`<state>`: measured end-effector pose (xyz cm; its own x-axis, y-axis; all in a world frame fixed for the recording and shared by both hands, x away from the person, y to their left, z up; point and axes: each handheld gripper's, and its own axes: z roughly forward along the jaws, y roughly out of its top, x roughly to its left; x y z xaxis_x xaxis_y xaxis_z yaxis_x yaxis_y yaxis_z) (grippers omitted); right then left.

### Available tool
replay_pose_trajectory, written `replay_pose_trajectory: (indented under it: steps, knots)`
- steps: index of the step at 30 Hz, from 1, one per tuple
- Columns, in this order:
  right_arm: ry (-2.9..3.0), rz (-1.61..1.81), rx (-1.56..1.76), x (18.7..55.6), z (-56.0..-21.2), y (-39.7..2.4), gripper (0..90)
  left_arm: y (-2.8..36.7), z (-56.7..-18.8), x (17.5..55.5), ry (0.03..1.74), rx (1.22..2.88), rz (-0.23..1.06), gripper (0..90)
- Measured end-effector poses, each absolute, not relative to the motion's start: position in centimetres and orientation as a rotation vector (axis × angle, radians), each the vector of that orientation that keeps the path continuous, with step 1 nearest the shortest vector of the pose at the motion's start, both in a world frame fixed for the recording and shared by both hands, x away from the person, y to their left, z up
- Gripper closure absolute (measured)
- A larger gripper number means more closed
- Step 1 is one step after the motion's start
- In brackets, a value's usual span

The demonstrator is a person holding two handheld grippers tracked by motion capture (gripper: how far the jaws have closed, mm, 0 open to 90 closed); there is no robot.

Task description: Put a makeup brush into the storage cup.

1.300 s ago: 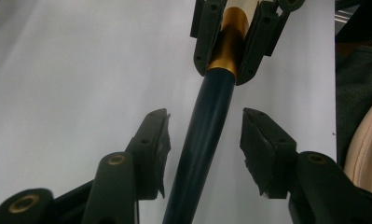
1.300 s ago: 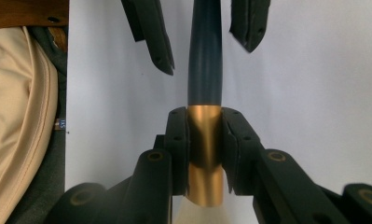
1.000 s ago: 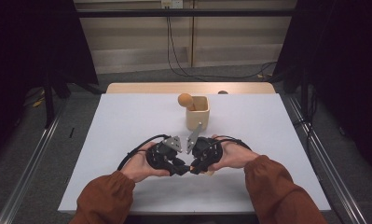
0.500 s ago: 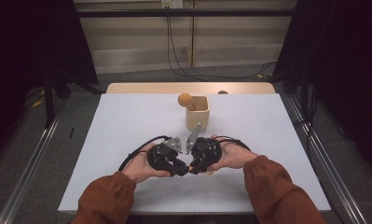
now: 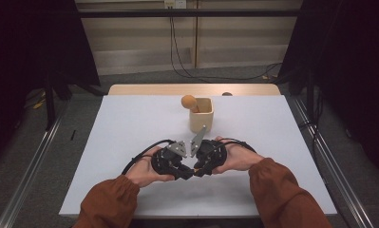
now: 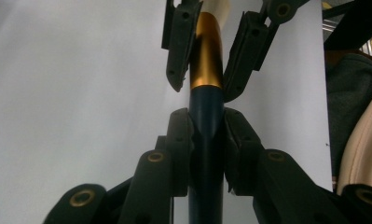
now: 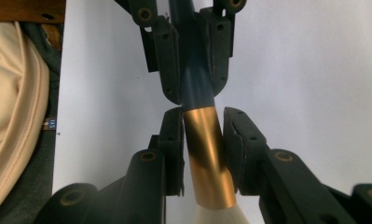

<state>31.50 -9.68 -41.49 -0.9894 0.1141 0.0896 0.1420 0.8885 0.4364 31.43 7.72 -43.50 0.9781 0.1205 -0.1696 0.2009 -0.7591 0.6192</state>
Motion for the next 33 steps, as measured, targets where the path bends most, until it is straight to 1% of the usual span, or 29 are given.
replay_pose_trajectory:
  steps: [2, 4, 9, 11, 15, 18, 20, 21, 23, 25, 29, 33]
  knots:
    - [-2.996, -0.707, -0.197, 31.5, -41.5, -9.7, 68.5, 7.8, -43.5, 31.5, 0.226, 2.439, -0.163, 74.7]
    - [-3.006, -0.719, -0.204, 31.6, -41.5, -9.7, 64.9, 7.9, -43.5, 31.6, 0.228, 2.448, -0.160, 74.8]
    - [-3.013, -0.744, -0.243, 31.7, -41.3, -10.2, 50.0, 8.2, -43.6, 31.6, 0.260, 2.442, -0.154, 74.8]
    - [-3.018, -0.762, -0.250, 31.8, -41.1, -10.5, 48.2, 8.3, -43.6, 31.7, 0.262, 2.446, -0.161, 74.8]
    - [-3.031, -0.777, -0.271, 31.8, -40.8, -10.9, 40.9, 8.7, -43.6, 31.8, 0.285, 2.435, -0.155, 74.8]
    - [-3.027, -0.771, -0.320, 31.8, -40.8, -11.1, 33.6, 9.0, -43.6, 31.9, 0.316, 2.418, -0.160, 74.7]
    - [-3.037, -0.776, -0.348, 31.8, -40.9, -11.2, 23.9, 9.2, -43.6, 31.9, 0.319, 2.416, -0.159, 74.7]
    - [-3.050, -0.788, -0.365, 31.8, -40.9, -11.2, 20.4, 9.3, -43.6, 31.9, 0.322, 2.417, -0.163, 74.7]
    - [-3.054, -0.802, -0.390, 31.9, -41.0, -11.4, 19.5, 9.5, -43.6, 31.9, 0.328, 2.414, -0.152, 74.7]
    - [-3.059, -0.810, -0.410, 31.9, -41.0, -11.5, 15.3, 9.6, -43.5, 31.9, 0.334, 2.404, -0.142, 74.7]
    - [-3.049, -0.850, -0.458, 32.0, -41.0, -12.1, 12.9, 10.1, -43.1, 31.8, 0.333, 2.397, -0.157, 74.7]
    - [-3.036, -0.864, -0.489, 31.9, -41.1, -13.0, 11.3, 10.8, -42.8, 31.7, 0.338, 2.383, -0.145, 74.6]
